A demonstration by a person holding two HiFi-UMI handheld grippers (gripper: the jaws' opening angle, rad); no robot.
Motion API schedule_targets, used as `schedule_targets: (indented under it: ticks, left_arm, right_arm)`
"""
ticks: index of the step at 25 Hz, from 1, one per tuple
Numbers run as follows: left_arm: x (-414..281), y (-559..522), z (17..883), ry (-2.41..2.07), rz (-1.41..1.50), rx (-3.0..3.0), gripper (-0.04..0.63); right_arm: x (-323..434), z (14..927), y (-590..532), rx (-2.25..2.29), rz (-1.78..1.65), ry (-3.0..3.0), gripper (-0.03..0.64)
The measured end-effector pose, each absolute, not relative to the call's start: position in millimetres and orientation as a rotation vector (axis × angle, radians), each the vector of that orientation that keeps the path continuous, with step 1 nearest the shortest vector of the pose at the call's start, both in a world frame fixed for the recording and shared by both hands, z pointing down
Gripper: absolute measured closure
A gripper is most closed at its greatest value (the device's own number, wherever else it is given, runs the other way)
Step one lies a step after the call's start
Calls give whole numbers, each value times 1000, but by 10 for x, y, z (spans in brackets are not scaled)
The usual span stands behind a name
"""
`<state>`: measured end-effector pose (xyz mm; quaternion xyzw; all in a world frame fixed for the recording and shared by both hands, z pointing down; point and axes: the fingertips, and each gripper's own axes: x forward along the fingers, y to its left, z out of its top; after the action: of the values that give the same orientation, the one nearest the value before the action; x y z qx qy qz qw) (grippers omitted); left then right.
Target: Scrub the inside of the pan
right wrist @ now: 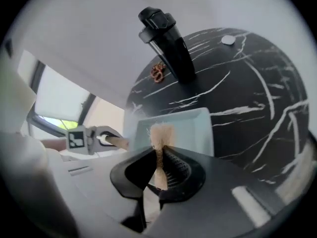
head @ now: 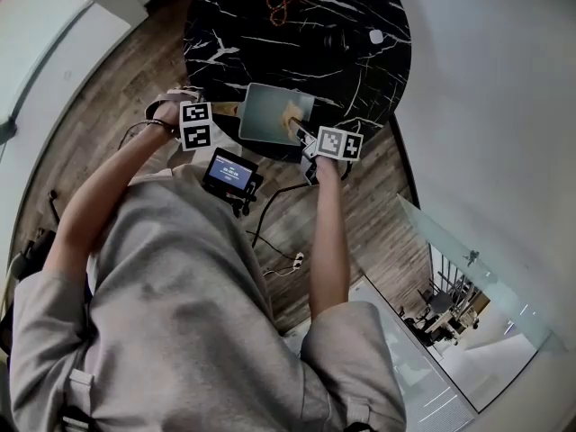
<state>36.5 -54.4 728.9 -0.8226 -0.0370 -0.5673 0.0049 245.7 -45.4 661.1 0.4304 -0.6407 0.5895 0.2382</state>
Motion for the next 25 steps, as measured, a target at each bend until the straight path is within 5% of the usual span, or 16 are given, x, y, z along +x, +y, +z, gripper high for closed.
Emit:
schedule_targets:
  ticks: [5,25]
  left_arm:
    - [359,-545,7287,-114,-1780,-2581,499]
    - [358,-543,7327,-111,-1775,-2566,508]
  right_arm:
    - [2786,6958,-396,1203,1249,-1481,574]
    - [2331,7327,-408,1114,1469,-1493,572]
